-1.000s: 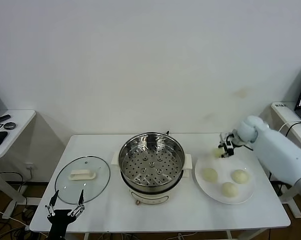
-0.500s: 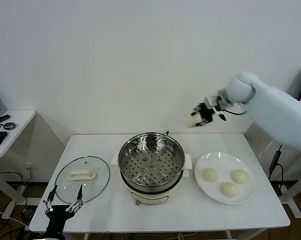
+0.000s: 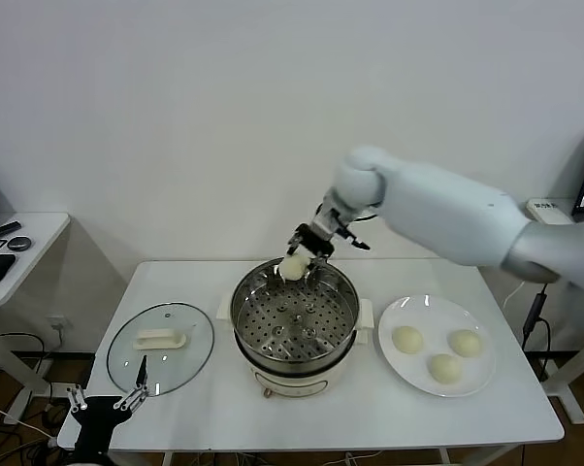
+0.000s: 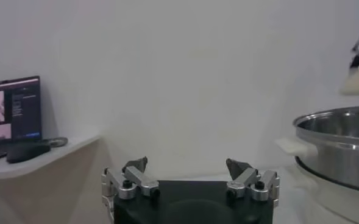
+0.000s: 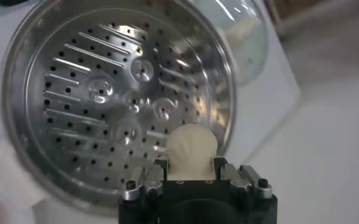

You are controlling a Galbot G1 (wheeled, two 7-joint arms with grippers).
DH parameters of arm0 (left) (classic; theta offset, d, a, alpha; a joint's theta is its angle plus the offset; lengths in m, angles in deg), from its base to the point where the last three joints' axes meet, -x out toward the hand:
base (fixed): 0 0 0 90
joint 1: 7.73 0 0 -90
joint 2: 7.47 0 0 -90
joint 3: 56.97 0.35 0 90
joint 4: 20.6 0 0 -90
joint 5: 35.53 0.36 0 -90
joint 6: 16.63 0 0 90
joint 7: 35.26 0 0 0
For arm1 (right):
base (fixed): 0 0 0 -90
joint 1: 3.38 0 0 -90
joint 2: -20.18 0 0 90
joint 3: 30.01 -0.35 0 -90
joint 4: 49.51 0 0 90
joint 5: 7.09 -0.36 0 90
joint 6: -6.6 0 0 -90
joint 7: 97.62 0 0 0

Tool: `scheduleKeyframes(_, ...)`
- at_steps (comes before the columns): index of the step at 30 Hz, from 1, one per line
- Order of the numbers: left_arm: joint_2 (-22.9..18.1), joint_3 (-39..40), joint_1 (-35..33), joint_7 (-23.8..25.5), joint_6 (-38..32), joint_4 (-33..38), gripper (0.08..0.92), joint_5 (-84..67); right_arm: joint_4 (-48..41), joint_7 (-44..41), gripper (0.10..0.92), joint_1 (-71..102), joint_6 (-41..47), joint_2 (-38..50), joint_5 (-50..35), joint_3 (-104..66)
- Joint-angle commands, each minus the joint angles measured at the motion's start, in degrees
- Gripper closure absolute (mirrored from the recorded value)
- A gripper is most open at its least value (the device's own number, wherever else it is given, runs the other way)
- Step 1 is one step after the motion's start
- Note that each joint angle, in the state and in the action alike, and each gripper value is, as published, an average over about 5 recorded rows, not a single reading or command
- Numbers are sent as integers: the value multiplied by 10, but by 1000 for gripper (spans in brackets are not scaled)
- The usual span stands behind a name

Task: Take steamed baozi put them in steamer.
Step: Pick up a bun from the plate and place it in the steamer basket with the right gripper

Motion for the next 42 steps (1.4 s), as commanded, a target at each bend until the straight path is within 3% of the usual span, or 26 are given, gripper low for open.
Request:
scheduleKeyframes(1, -5, -18, -4, 0, 0, 11, 177, 0, -65, 10, 539, 20, -143, -86, 145, 29)
scheduleKeyframes(14, -5, -21, -5, 0, -1, 6, 177, 0, -73, 20, 522, 58, -184, -68, 186, 15)
scheduleKeyframes(28, -7, -15, -2, -1, -6, -9, 177, 1, -122, 49, 434, 86, -214, -82, 256, -29)
scheduleKeyframes(35, -5, -15, -2, -2, -7, -16, 177, 1, -54, 37, 262, 53, -139, -48, 138, -8)
scheduleKeyframes(42, 5, -11, 0, -9, 10, -20, 177, -6, 108, 10, 203, -56, 84, 65, -84, 49)
